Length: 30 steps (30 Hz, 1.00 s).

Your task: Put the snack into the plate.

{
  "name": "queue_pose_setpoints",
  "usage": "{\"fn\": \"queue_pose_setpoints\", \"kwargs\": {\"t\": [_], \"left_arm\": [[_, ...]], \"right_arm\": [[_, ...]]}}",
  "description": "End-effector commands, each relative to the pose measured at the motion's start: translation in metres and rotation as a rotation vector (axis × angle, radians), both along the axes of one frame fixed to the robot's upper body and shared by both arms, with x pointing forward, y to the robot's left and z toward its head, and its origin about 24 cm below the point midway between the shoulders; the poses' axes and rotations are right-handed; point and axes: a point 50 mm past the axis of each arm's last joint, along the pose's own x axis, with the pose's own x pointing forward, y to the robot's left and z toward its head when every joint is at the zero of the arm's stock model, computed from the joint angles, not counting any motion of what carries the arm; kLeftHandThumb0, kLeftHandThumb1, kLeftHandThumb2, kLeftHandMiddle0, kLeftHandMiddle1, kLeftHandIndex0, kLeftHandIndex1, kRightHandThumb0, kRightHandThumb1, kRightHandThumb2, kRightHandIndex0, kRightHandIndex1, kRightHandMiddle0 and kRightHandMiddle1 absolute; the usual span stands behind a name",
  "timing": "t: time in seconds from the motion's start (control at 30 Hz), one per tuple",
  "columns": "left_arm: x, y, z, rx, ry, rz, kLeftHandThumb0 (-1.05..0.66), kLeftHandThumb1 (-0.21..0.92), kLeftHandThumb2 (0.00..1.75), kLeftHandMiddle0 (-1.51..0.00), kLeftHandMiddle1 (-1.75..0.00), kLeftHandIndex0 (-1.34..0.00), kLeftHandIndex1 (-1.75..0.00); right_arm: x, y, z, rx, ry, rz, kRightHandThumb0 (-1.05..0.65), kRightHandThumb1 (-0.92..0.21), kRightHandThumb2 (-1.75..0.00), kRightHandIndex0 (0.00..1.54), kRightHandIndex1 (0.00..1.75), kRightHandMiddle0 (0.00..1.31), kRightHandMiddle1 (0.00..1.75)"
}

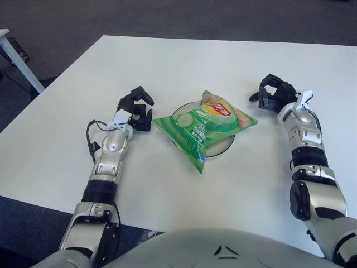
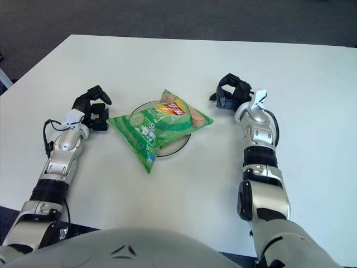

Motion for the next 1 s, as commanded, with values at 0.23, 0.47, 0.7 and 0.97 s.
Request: {"fn": "queue_pose_setpoints", "kwargs": {"t": [0.23, 0.47, 0.7, 0.97], "left_arm": [[-0.021, 0.006, -0.043, -0.059, 0.182, 0.016, -0.54, 0.18, 1.48, -1.29, -1.75, -0.72, -1.75], [-0.021, 0.009, -0.043, -0.089, 0.196, 0.005, -0.54, 0.17, 1.50, -1.30, -1.75, -0.74, -1.75], [-0.021, 0.012, -0.044, -0.103, 0.207, 0.004, -0.54, 0.17, 1.50, -1.30, -1.75, -0.74, -1.75], [-0.020, 0.014, -0.043, -0.107, 0.206, 0.001, -0.54, 0.17, 1.49, -1.30, -1.75, -0.74, -1.75]], "right_arm": [[-0.030, 0.016, -0.036, 0.201, 0.093, -0.174, 0.00, 0.13, -1.75, 1.01, 1.53, 0.73, 1.75], [-0.037, 0.032, -0.042, 0.252, 0.158, -0.254, 0.00, 0.11, -1.75, 0.98, 1.60, 0.71, 1.75], [-0.046, 0.038, -0.049, 0.344, 0.147, -0.308, 0.00, 0.09, -1.75, 0.94, 1.65, 0.70, 1.75], [-0.052, 0.035, -0.056, 0.330, 0.023, -0.319, -0.01, 0.07, -1.75, 0.89, 1.71, 0.69, 1.75]]}}
